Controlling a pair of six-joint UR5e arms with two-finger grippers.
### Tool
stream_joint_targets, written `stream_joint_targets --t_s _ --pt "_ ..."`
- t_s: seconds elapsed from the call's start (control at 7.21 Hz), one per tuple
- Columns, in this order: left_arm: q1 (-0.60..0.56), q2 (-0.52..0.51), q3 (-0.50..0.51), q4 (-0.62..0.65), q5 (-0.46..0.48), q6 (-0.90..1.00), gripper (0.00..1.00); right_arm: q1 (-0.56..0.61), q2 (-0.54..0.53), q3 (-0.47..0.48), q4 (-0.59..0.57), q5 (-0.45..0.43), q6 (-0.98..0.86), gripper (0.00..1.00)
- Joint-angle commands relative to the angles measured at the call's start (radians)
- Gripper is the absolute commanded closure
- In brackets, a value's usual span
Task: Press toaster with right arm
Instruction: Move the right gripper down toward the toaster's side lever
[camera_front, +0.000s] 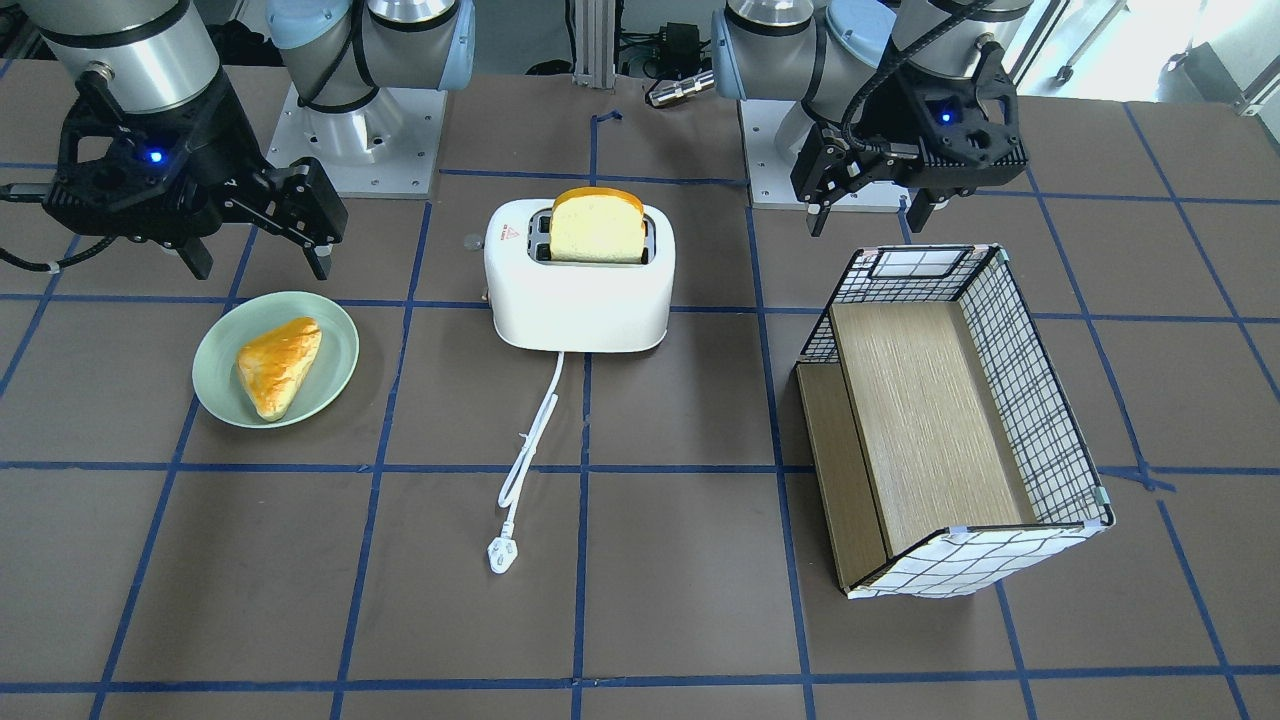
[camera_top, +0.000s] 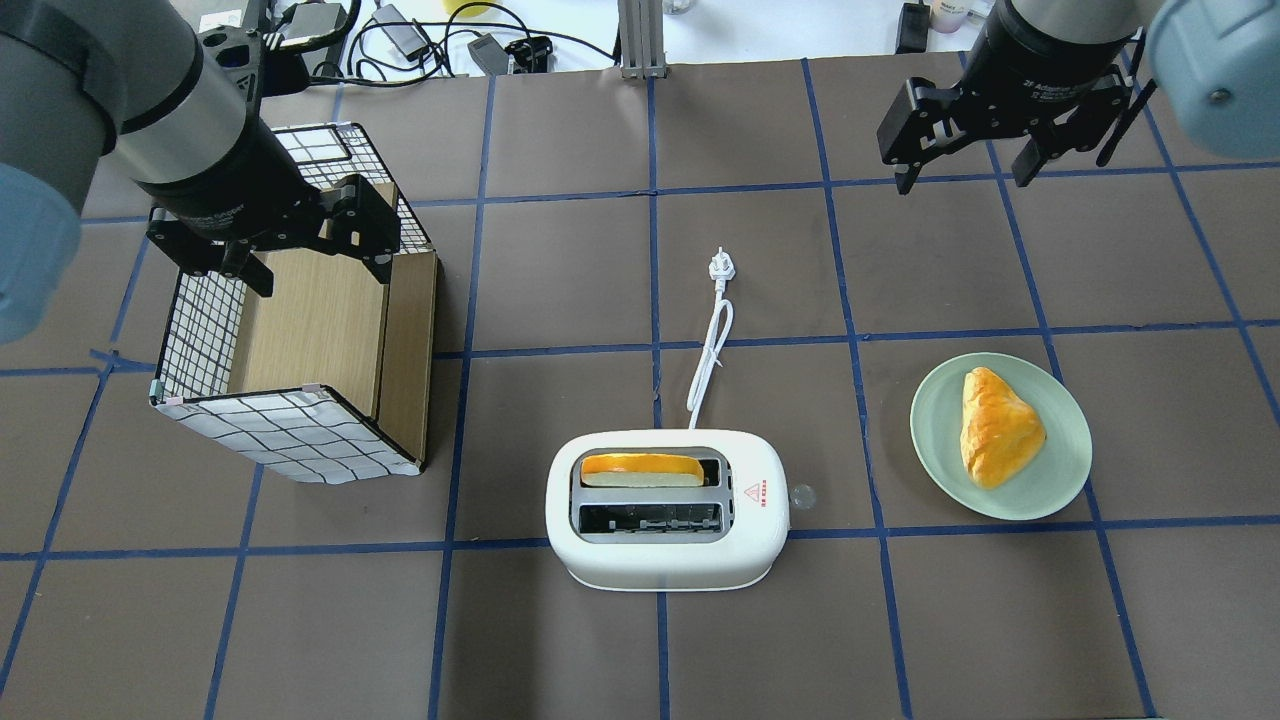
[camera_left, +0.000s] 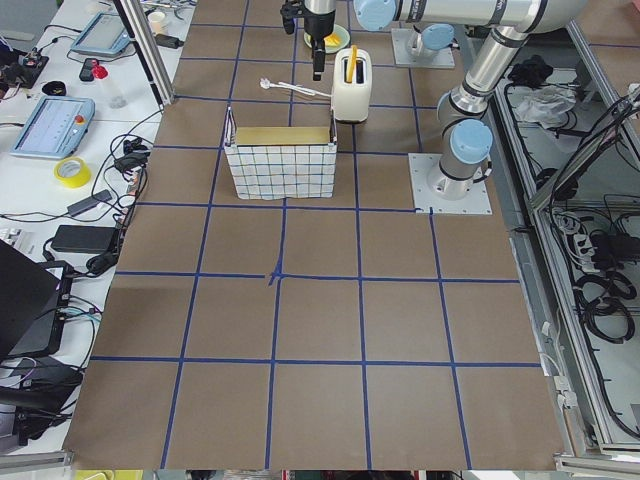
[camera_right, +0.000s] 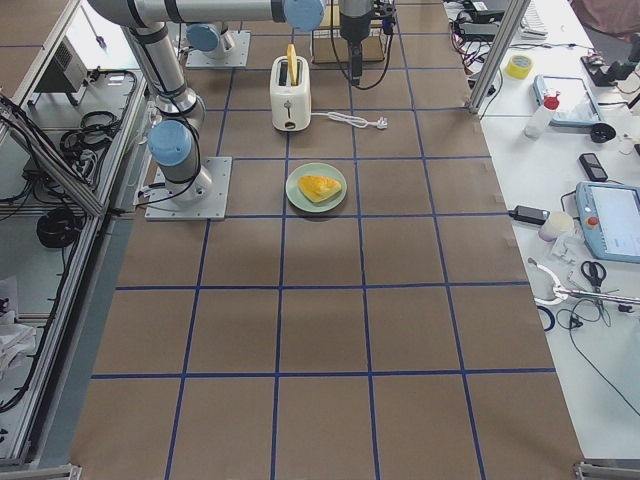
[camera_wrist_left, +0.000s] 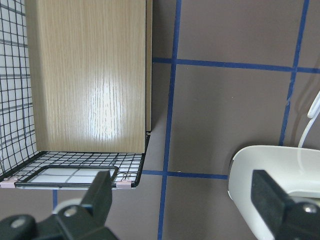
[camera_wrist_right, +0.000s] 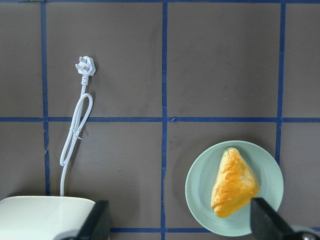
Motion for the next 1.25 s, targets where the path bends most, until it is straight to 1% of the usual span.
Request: stream_joint_targets --t_s 0.0,0.97,1.11 --pt "0.000 0.000 0.000 0.000 0.000 0.000 0.00 0.000 0.000 0.000 0.001 -0.002 0.000 0.00" --pt "0.000 0.000 0.000 0.000 0.000 0.000 0.00 0.000 -0.002 0.000 0.005 -0.005 0.002 0.00" --pt "0.000 0.000 0.000 0.000 0.000 0.000 0.00 0.000 -0.008 -0.001 0.083 -0.006 0.014 0.00"
